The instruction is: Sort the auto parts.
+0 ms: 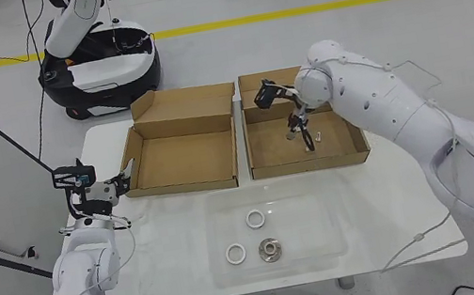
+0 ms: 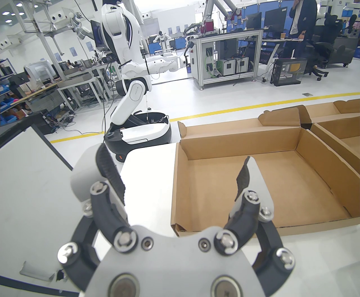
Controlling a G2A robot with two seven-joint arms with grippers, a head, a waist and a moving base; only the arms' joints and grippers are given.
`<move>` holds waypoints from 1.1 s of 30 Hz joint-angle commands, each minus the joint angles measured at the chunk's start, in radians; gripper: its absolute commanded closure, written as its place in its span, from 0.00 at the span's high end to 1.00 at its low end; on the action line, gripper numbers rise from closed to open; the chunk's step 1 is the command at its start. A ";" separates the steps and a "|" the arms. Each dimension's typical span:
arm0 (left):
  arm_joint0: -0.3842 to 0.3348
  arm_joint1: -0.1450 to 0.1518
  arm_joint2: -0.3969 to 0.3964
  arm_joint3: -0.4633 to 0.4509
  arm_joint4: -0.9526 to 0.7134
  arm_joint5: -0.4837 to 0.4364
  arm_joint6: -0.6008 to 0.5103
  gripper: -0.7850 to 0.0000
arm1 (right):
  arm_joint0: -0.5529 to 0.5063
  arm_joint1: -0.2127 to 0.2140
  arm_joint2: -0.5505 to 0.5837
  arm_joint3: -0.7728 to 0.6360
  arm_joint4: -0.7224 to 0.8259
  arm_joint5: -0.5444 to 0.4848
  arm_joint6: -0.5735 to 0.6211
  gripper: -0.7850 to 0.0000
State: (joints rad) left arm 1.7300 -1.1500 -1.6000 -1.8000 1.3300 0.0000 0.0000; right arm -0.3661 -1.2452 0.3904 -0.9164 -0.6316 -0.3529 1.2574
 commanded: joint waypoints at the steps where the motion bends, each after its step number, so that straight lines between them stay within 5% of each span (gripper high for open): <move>1: 0.000 0.000 0.000 0.000 0.000 0.000 0.000 1.00 | -0.009 0.024 0.036 -0.053 -0.002 0.019 -0.010 1.00; 16: 0.000 0.000 0.000 0.000 0.000 0.000 0.000 1.00 | -0.330 0.253 0.526 -0.609 0.158 0.018 -0.027 1.00; 33: 0.000 0.000 0.000 0.000 0.000 0.000 0.000 1.00 | -0.707 0.378 1.041 -0.887 0.543 -0.095 0.083 1.00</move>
State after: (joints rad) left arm 1.7300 -1.1500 -1.6000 -1.8000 1.3300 0.0000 0.0000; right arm -1.0544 -0.8712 1.4079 -1.7960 -0.1107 -0.4422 1.3395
